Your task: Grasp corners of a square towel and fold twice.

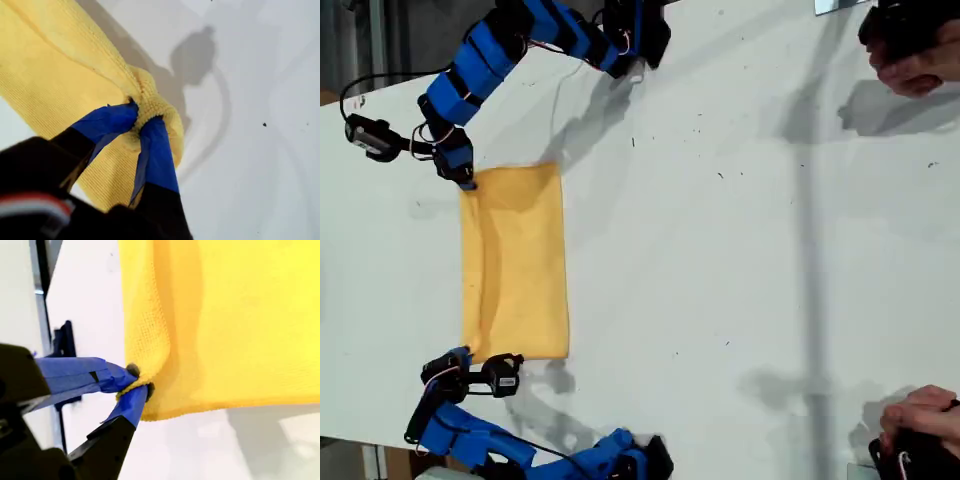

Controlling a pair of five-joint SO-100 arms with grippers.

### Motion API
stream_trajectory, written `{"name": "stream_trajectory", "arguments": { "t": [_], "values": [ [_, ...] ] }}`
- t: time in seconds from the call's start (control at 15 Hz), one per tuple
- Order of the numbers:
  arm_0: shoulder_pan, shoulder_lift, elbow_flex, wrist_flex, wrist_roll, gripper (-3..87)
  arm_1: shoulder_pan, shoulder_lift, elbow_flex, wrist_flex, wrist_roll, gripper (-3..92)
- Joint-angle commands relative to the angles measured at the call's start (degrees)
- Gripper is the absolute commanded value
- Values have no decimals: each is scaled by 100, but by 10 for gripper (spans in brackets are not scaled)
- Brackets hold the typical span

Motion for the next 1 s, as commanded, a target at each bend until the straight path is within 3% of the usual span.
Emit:
{"name": "stream_trajectory", "arguments": {
  "t": [0.0,0.27,0.67,0.93],
  "values": [
    [-721,-712,-492,-562,149,-15,272,-747,-721,-536,-114,-1],
    [-1081,-1327,-501,-659,88,-15,413,-1433,-1310,-97,-158,-1],
    [281,316,510,457,0,-15,-202,993,967,-79,-308,-1],
    [1020,1793,3094,-624,-369,-15,-615,1134,2030,-264,-211,-1]
  ]
}}
